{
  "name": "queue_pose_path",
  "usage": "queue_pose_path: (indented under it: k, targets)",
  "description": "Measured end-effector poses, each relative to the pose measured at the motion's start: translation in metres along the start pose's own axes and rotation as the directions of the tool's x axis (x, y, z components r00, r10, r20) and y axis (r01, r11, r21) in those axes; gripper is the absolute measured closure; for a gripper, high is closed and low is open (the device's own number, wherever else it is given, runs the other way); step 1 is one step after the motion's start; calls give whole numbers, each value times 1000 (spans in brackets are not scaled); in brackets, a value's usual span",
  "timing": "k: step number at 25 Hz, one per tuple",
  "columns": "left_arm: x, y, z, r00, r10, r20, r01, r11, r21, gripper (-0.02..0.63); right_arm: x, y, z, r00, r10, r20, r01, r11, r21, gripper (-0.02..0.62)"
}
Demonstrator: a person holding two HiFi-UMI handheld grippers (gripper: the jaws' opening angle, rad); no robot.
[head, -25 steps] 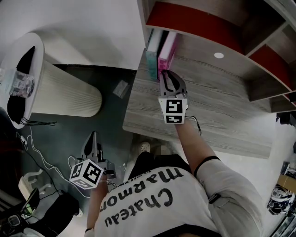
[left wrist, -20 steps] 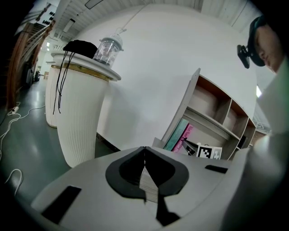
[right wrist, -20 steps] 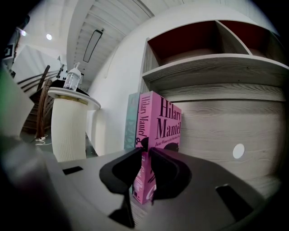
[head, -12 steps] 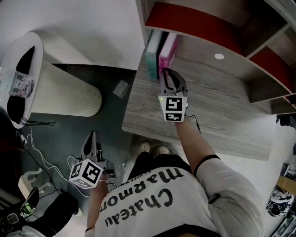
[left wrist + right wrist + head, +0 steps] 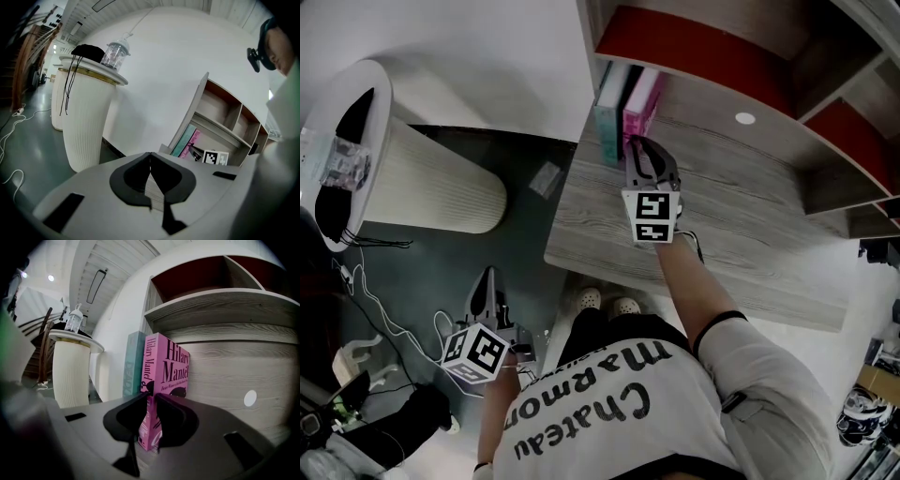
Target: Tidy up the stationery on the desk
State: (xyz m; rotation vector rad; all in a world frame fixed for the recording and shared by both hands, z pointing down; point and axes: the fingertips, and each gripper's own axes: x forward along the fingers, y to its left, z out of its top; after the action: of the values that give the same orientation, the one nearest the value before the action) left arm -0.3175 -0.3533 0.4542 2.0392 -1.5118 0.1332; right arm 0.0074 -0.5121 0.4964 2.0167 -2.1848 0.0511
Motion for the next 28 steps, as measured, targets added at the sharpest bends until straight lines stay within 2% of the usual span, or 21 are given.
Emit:
queue_pose_path:
  k: [8,12,16,20,28]
  targets:
    - [-17,-4,-4,1000,19,15,-18,1000,-13,591,-13,0,-10,999,11,-36,-9,998,61,518]
    - [-19,-8,-3,1000,-4,30,5,1000,-22,591,-27,5,-21,996,23,-85,-15,996,93,517]
    - [-13,-27,-2,996,-75,39,75,997,-6,591,-54,7,-24,989,20,-148,6,985,172,521]
    - [-12,-57,-3,984,-172,51,171,985,11,591,-93,6,-26,973,-9,-231,52,982,181,550]
    - [-56,-112,-10,933,-354,64,351,935,54,591,-195,13,17,983,-48,-176,89,968,233,568]
